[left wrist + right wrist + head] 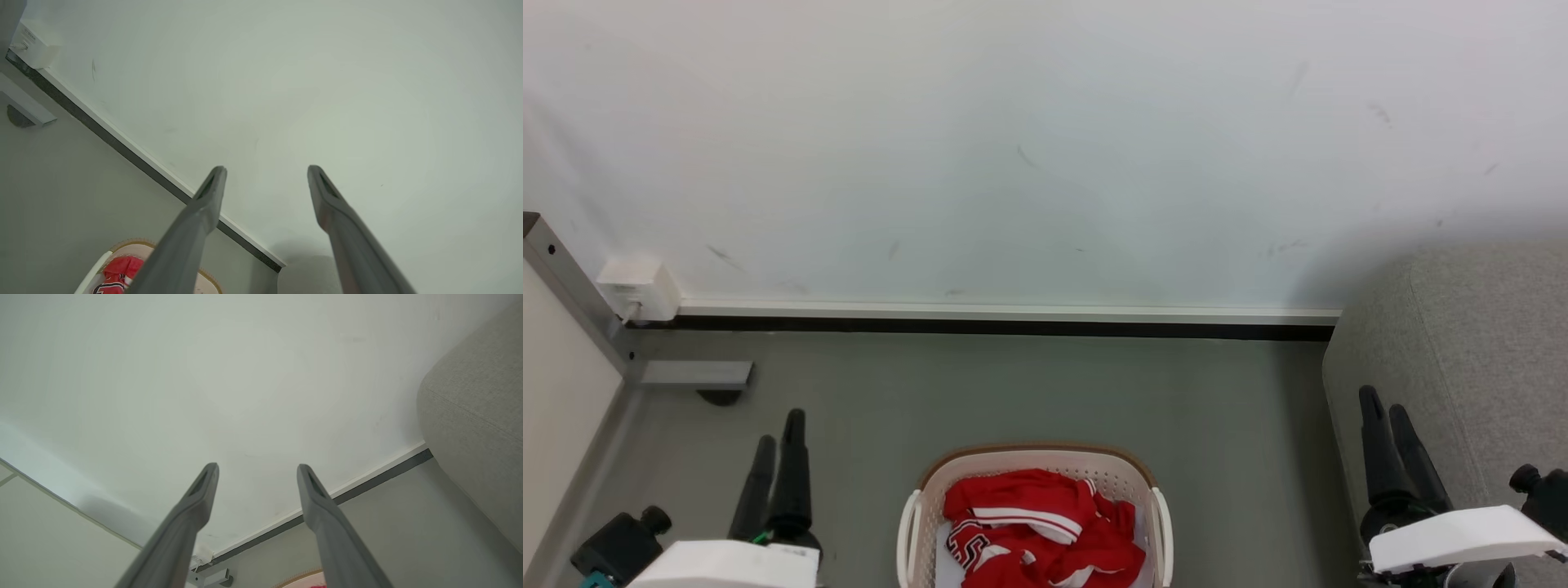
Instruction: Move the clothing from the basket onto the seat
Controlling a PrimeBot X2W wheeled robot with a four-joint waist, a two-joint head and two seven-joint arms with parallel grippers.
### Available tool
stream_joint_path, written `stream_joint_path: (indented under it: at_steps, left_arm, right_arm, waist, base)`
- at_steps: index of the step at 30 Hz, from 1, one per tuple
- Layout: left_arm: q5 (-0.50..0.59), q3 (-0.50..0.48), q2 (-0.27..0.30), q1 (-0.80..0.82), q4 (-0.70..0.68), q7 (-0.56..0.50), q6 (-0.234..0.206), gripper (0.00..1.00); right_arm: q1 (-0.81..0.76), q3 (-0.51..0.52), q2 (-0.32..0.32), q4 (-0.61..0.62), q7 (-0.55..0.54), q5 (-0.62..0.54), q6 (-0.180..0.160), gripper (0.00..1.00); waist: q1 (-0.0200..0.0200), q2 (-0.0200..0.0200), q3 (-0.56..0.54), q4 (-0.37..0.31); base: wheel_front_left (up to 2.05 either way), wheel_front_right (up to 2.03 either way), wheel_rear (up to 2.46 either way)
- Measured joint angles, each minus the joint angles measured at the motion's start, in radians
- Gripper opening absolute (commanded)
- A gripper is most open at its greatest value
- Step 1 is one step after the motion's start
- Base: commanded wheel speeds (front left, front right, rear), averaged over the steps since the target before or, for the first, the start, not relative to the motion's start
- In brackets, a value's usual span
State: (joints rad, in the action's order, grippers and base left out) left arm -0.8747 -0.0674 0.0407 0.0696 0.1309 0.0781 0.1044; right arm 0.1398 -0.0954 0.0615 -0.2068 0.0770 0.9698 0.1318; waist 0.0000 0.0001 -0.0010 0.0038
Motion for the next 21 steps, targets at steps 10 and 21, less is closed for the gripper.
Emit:
stream_joint_path:
  at_steps: [10,21]
  left_arm:
    - [0.164,0.020,0.001,-0.010,0.001,0.028,-0.018,1.00]
    - [0.300,0.029,0.002,-0.013,-0.004,0.062,-0.035,1.00]
  right_arm:
    - [0.007,-0.041,0.004,-0.021,0.030,-0.151,0.000,1.00]
    - [0.023,-0.066,0.006,-0.041,0.061,-0.266,0.000,1.00]
  waist:
    - [0.0000,0.0000,-0.002,0.002]
    - [0.0000,0.0000,-0.002,0.006]
  base:
    - [0.00,0.00,0.00]
    - [0.00,0.00,0.00]
